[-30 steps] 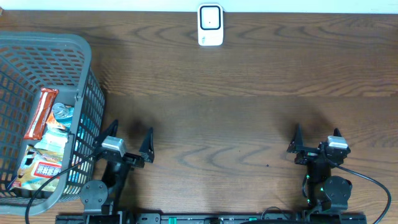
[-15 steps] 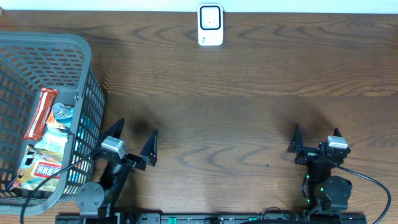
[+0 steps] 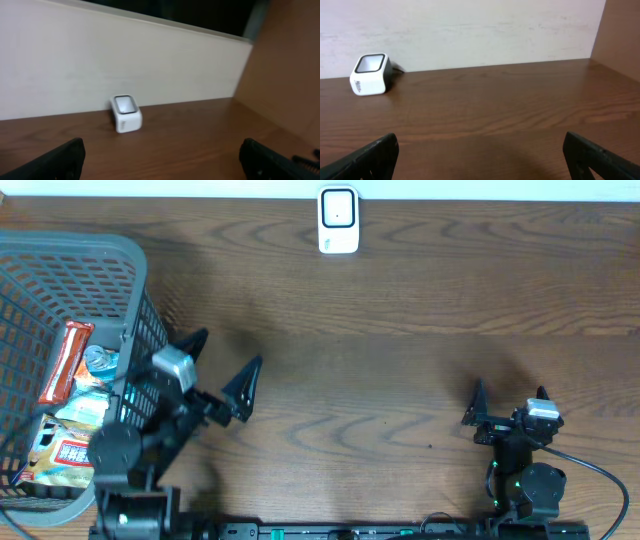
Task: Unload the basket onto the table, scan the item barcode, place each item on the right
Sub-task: 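Move the left gripper up and into the grey basket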
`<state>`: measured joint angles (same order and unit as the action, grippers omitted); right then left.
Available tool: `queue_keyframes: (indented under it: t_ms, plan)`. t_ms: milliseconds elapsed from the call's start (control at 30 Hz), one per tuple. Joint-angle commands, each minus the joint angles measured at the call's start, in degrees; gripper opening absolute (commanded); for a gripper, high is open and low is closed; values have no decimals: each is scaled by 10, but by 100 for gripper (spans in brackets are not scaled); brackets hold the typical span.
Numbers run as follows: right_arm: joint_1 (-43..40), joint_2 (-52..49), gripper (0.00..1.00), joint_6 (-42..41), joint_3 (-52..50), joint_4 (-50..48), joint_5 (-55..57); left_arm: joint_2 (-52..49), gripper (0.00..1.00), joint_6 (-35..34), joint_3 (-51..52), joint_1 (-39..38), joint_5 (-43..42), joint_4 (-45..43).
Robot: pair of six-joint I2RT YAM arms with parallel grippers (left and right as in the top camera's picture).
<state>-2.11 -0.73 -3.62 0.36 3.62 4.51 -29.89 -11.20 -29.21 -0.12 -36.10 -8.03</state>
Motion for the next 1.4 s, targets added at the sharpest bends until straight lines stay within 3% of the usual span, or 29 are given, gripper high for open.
queue_keyframes:
  t_ms: [0,100,333,533,1033,1200,1367]
  plan:
    - [3,2,99,7,0,2,5,-66,98,-62,-66,0,-78,-8]
    - [3,2,99,7,0,2,5,-104,98,-110,-87,0,-156,-61]
    - [3,2,99,7,0,2,5,-148,98,-110,-86,0,-194,-99]
    - [3,2,99,7,0,2,5,-195,98,-154,-108,3,-194,-105]
    - [3,2,99,7,0,2,5,-288,98,-157,-206,3,-194,-73]
    - [3,2,99,7,0,2,5,-313,98,-142,-295,15,-169,20]
    - [3,2,99,7,0,2,5,-339,98,-115,-424,57,-102,181]
